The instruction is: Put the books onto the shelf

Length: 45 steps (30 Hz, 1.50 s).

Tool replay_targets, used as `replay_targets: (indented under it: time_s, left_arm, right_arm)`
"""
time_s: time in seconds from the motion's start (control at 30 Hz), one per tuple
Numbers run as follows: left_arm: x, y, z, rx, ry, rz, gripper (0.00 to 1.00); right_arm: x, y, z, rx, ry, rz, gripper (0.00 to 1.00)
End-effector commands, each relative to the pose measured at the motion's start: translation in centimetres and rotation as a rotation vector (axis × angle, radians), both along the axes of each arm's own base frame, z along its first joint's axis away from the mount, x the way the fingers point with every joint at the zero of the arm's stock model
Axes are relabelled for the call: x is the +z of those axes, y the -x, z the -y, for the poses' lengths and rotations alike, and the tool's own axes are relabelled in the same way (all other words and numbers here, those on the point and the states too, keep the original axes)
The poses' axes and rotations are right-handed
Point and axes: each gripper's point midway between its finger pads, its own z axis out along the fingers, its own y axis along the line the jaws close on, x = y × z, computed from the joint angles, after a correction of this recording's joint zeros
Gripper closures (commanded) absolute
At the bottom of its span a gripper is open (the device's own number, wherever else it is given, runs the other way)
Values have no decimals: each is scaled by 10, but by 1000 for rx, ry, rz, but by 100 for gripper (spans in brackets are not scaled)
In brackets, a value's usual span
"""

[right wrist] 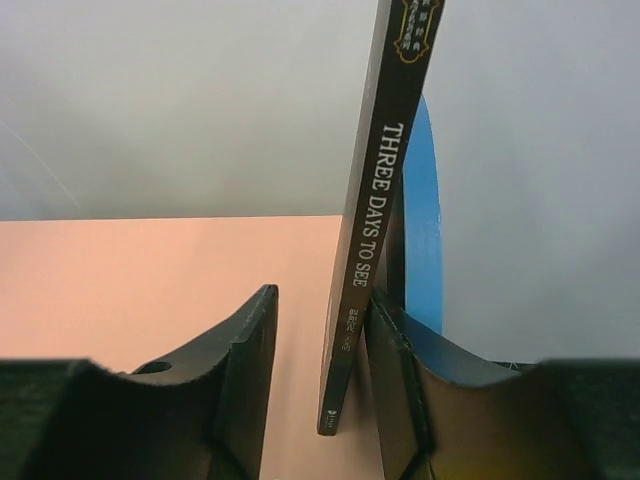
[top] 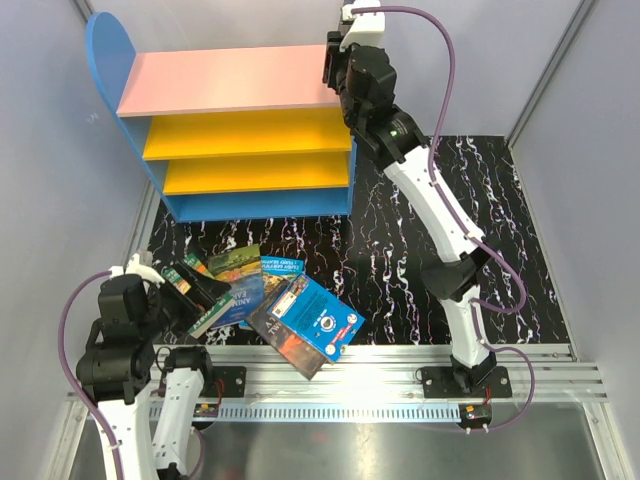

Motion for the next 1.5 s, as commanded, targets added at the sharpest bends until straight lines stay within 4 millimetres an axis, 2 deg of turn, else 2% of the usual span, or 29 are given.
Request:
replay_targets:
  time_s: [0.0,0.2,0.37,0.47,0.57,0.73,0.93,0.97,1.03,1.07,1.1,1.13,1.17,1.23,1.27,1.3,1.33,1.4,1.43,1.47]
  left_arm:
    - [8,-8,1,-18,-5,32,3]
    - [6,-10,1,-21,-6,33,3]
    - [3,-12,1,-17,-3,33,3]
    - [3,-13,1,-18,-2,35,3]
    - [5,-15,1,-19,-1,39,3]
    - [8,-19,0,-18,-5,43,3]
    - [5,-24,0,-18,-3,44,3]
    - [5,-25,0,-18,-3,47,3]
    - [1,-27,0,-18,3,37,3]
    - [0,-29,0,-19,5,40,3]
    - [-3,-30,0,-18,7,35,3]
    - [-5,-31,0,-18,8,33,3]
    - [-10,-33,0,-16,8,25,3]
    - [-15,-36,-1,-7,9,19,3]
    - [-21,-37,-2,-3,11,2,3]
    - [-25,-38,-2,0,15,-5,3]
    - [-28,-39,-2,2,18,-12,3]
    - [-45,-41,-1,2,29,-53,3]
    - [-51,-41,0,1,34,-70,3]
    - [-59,-41,0,2,38,-91,3]
  right_arm:
    - [52,21,44,-106,-39,100,52]
    - [58,28,55,-146,-28,104,44]
    - [67,40,76,-208,-19,115,32]
    - [70,48,88,-238,-12,117,30]
    - [72,57,99,-265,-16,114,18]
    - [63,75,121,-315,2,80,0]
    - [42,110,151,-335,-36,14,0]
    - [41,122,158,-322,-89,8,0]
    - [16,131,156,-280,-90,-59,0]
    - [19,147,157,-212,-147,-63,2]
    - [12,154,152,-168,-164,-84,3]
    - [-9,157,145,-127,-157,-130,4]
    - [-10,171,135,-26,-216,-149,4]
    - [-46,187,118,78,-235,-279,7]
    - [-68,199,101,174,-213,-368,8]
    - [-82,208,93,216,-211,-417,8]
    - [-110,217,79,262,-190,-495,8]
    - [-137,243,59,392,-226,-605,6]
    - [-169,251,56,407,-218,-685,5]
    - [-177,265,47,466,-265,-743,5]
